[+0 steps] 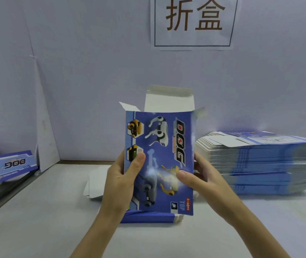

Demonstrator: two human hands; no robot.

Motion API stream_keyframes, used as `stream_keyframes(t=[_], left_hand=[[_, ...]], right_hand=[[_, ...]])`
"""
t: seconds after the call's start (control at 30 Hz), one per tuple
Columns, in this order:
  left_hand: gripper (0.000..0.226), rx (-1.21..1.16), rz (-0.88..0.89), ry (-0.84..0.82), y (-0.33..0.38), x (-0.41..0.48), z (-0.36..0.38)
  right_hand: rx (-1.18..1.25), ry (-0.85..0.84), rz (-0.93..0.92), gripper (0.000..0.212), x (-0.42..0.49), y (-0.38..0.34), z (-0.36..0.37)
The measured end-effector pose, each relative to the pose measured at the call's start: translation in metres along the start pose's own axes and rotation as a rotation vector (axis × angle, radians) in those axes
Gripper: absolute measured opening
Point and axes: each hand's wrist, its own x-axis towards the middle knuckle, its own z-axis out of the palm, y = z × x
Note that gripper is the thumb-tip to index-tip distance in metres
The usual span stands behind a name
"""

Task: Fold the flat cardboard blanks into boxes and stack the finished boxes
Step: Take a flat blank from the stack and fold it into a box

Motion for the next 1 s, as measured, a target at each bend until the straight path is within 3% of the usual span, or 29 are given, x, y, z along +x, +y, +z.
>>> stream_keyframes(t=[0.07, 0.2, 0.43, 0.5, 0.6, 0.7, 0.8, 0.87, 0.93, 1.0], left_hand=[[0.019, -0.003, 0.032, 0.008, 0.001, 0.000, -0.001], [0.031, -0.010, -0.002, -0.015, 0.003, 0.001, -0.002], [0.017, 0.006, 0.080, -0.039, 0.003, 0.000, -0.001], [0.034, 0.015, 0.071, -0.115, 0.005, 0.000, -0.001], [0.067, 0.057, 0.015, -0.158, 0.002, 0.003, -0.006], [0.072, 0.073, -0.017, -0.154, -0.001, 0.003, -0.003], [0.071, 0.127, -0.004, -0.114, -0.005, -0.001, 0.007], [0.055, 0.112, -0.029, -0.031, -0.008, -0.003, 0.009], [0.036, 0.110, 0.000, 0.069, -0.006, -0.004, 0.008], [0.036, 0.125, 0.021, 0.099, -0.003, -0.003, 0.007]], right_hand=[[-0.015, 0.012, -0.005, 0.073, 0.000, 0.000, 0.000], [-0.019, -0.026, -0.006, 0.070, -0.001, 0.000, 0.001], [-0.070, 0.042, -0.011, 0.072, 0.000, 0.002, 0.001], [-0.058, 0.054, -0.018, 0.066, -0.001, 0.001, 0.002], [0.010, 0.047, -0.049, 0.036, -0.003, -0.001, 0.001], [0.052, 0.082, -0.062, 0.026, -0.004, -0.003, -0.002], [-0.010, 0.031, -0.074, 0.041, -0.002, -0.007, -0.002], [-0.041, 0.028, -0.075, 0.059, -0.002, -0.006, -0.002], [-0.065, 0.055, -0.070, 0.064, -0.001, -0.003, -0.004], [-0.078, 0.053, -0.039, 0.067, -0.001, -0.001, -0.004]])
